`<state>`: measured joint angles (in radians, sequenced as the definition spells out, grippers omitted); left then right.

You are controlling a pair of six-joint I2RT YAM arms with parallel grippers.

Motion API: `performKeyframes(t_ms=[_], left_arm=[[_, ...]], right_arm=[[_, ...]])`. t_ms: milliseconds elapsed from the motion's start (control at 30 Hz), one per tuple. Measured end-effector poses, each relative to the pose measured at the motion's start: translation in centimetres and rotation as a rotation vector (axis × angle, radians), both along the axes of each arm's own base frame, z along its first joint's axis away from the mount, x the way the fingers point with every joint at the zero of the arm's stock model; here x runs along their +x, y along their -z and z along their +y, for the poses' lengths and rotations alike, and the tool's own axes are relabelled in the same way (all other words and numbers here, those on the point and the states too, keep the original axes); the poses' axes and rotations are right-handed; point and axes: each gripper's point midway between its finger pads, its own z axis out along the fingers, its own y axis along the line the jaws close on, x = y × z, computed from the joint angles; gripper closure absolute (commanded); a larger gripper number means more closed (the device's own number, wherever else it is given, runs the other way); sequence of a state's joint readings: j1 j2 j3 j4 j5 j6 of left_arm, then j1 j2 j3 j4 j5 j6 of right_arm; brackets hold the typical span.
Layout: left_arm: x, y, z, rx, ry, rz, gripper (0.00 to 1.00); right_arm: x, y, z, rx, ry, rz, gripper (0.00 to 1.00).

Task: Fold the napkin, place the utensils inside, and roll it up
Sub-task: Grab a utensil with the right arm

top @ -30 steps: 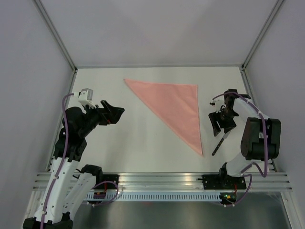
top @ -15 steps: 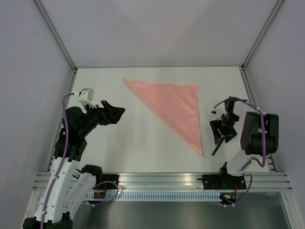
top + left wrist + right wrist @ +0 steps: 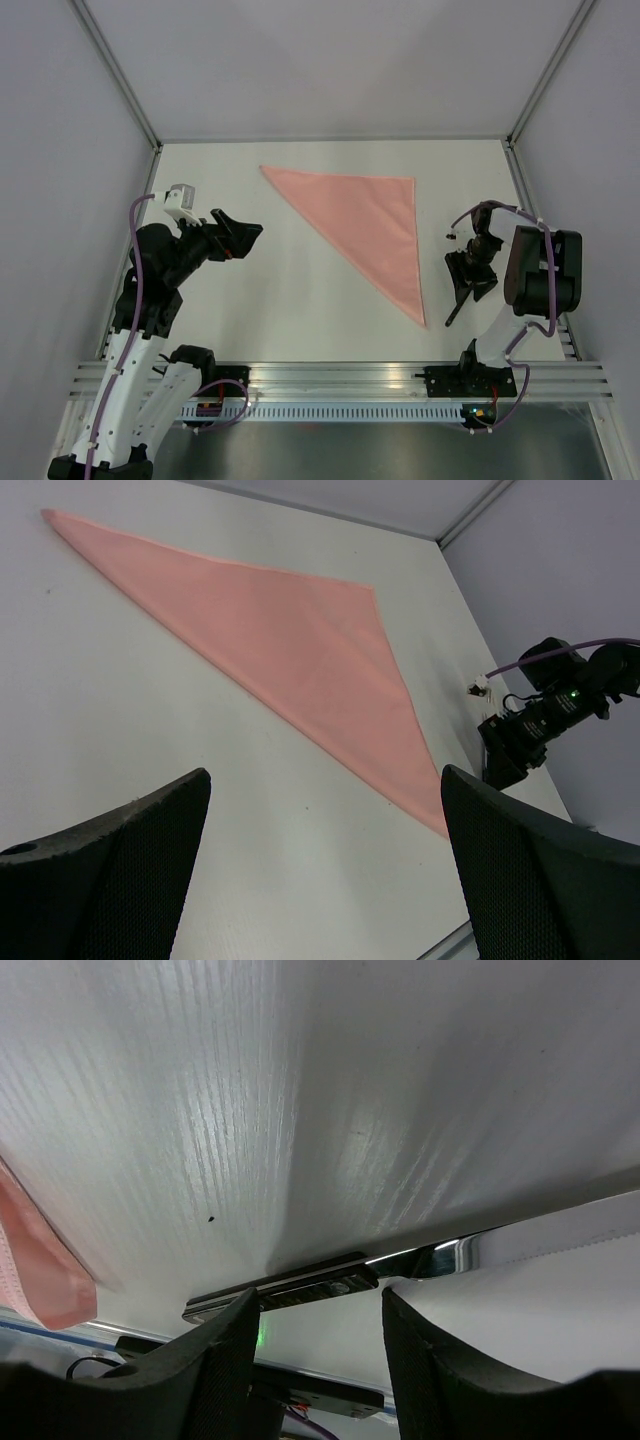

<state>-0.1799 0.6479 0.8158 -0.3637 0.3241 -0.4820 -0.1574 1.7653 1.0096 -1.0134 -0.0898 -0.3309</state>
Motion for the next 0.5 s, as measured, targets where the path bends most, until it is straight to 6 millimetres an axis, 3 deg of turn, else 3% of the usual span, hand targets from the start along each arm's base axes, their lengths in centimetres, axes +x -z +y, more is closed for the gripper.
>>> performKeyframes(t_ms=[300,500], left_arm=[[0.0,0.0,0.0,0.000,0.000,0.000,0.00],[0.0,0.0,0.0,0.000,0.000,0.000,0.00]], right_arm=[[0.8,0.0,0.0,-0.006,0.050,0.031,0.44],[2.5,0.1,0.2,-0.008,0.072,0.006,0.48]])
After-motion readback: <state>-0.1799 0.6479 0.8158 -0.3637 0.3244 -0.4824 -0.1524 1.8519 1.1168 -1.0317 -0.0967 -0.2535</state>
